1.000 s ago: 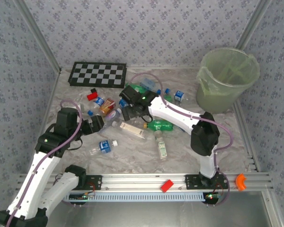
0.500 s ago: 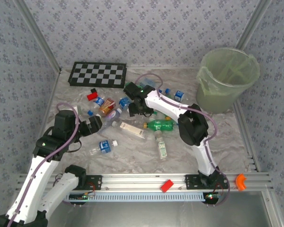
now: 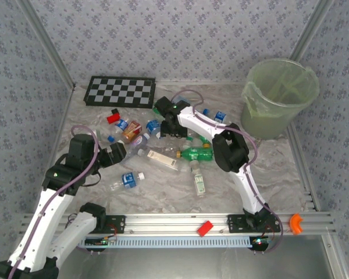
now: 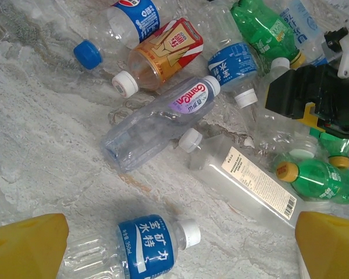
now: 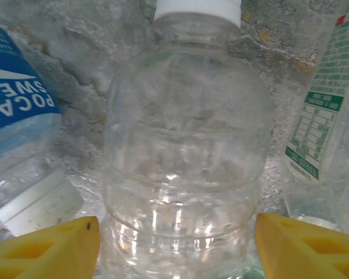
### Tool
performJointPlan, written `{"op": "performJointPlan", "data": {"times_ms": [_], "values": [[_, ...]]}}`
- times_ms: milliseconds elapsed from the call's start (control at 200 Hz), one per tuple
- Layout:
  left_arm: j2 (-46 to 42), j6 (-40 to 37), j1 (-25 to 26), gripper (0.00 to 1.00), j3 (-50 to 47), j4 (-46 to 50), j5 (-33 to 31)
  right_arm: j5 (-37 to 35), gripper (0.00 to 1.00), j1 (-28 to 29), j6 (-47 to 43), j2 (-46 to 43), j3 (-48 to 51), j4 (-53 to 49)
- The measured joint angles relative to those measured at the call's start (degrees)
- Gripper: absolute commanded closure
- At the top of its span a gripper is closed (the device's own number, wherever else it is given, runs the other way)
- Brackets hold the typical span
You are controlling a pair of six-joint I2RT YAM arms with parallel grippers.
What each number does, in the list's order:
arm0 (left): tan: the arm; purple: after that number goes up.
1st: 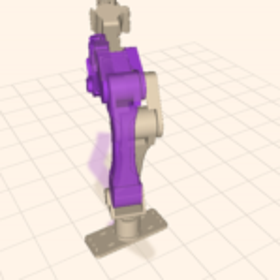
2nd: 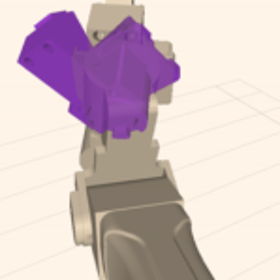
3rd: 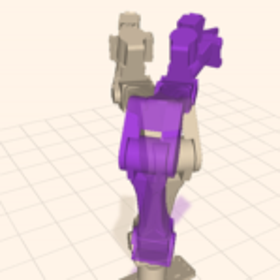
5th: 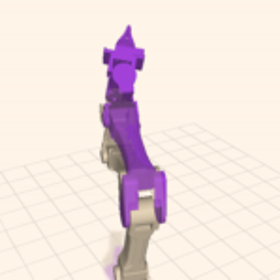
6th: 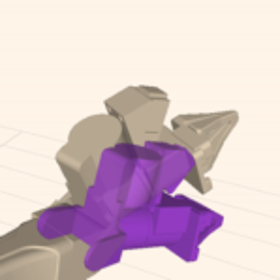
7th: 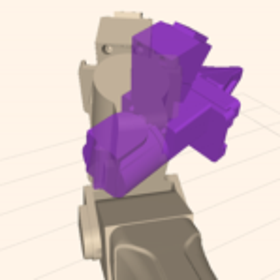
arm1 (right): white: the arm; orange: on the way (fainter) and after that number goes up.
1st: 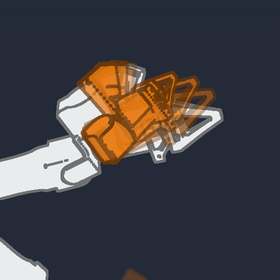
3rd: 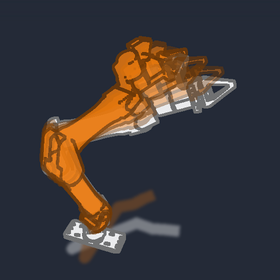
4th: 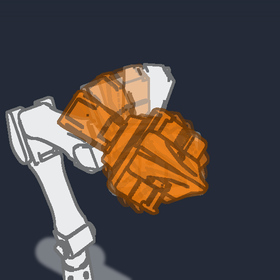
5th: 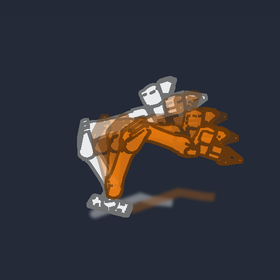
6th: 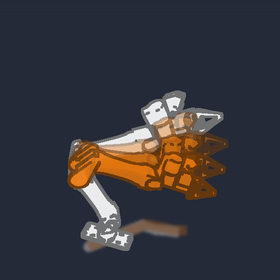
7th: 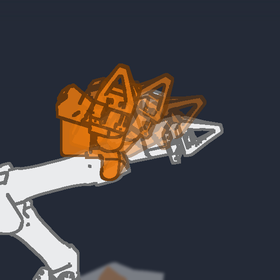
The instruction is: Put the plastic bottles in the bin
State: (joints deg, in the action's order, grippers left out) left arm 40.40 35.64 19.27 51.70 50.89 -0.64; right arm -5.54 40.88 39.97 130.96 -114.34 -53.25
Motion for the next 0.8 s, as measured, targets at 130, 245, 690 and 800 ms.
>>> {"op": "performJointPlan", "data": {"times_ms": [130,245,690,800], "values": [[0.7,-0.2,0.0,0.0,0.6,0.0,0.2,0.3,0.34,-0.1,0.8,0.2,-0.2,0.2],[1.2,-0.2,0.0,0.0,1.2,-0.1,0.2,0.5,0.27,-0.3,1.0,0.4,-0.3,0.3],[1.4,-0.6,0.0,0.0,1.8,0.0,0.2,-0.1,0.37,-0.1,1.7,1.5,-1.0,0.3],[1.4,-0.7,0.0,0.0,2.6,0.0,0.2,-0.5,0.37,0.0,1.6,1.4,-1.0,0.3]]}}
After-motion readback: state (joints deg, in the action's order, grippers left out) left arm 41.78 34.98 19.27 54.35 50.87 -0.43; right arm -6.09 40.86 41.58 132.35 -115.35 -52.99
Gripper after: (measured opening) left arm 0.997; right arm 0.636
